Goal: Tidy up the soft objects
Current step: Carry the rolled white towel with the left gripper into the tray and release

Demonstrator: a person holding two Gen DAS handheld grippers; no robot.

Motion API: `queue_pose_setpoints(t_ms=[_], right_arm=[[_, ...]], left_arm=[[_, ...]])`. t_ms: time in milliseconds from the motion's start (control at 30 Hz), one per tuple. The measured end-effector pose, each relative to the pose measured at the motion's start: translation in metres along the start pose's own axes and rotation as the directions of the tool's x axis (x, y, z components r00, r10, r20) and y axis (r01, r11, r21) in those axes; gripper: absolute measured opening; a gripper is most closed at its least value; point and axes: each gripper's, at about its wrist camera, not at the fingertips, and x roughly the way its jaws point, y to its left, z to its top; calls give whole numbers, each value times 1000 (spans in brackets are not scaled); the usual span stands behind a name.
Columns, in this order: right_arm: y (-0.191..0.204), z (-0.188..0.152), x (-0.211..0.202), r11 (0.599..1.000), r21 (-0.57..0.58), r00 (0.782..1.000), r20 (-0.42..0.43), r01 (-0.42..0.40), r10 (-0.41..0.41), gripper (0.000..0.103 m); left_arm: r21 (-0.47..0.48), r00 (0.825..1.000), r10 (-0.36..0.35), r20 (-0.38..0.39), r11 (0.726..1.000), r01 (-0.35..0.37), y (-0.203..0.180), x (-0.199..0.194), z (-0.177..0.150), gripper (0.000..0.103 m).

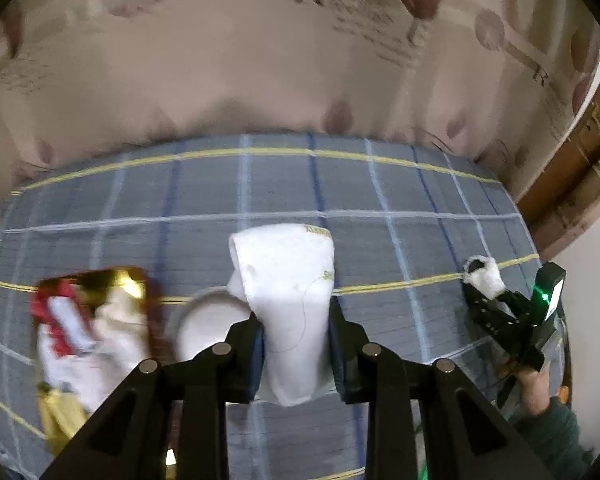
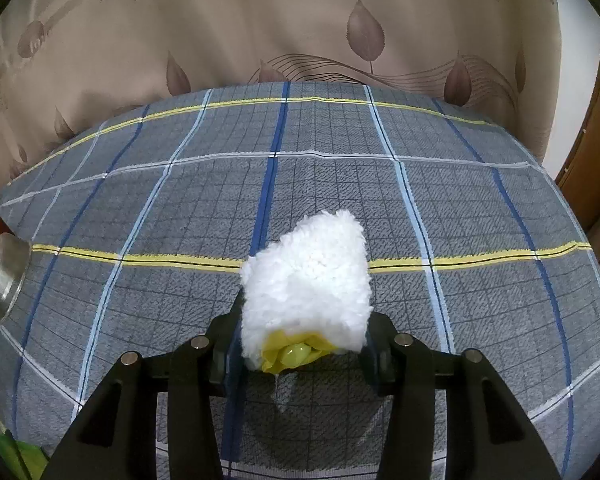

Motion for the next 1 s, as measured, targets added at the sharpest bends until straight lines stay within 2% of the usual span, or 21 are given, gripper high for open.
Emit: queue_pose_setpoints(t_ms=[200, 467, 633, 833, 933, 1000], right_arm=[[1, 0, 0, 1000, -7, 1000, 0, 11, -11, 46], [1, -1, 1, 1000, -9, 1000, 0, 13, -13, 46], [1, -1, 1, 1000, -12, 1000, 0, 17, -17, 46], [2, -2, 1, 1000, -15, 1000, 0, 22, -22, 46], [2, -1, 2, 999, -19, 1000, 0, 27, -27, 46], [2, -1, 2, 999, -19, 1000, 0, 27, -27, 46]], left_arm=[[-30, 992, 125, 27, 992, -124, 58, -32, -6, 28], [-71, 966, 259, -12, 963, -259, 137, -43, -28, 28], [-112, 965, 255, -66, 959, -261, 170, -24, -46, 28], [-154, 969, 239, -68, 957, -247, 183, -5, -56, 31], [-158, 969, 240, -64, 956, -247, 186, 3, -58, 35], [-155, 962, 265, -66, 949, -273, 187, 8, -60, 41]])
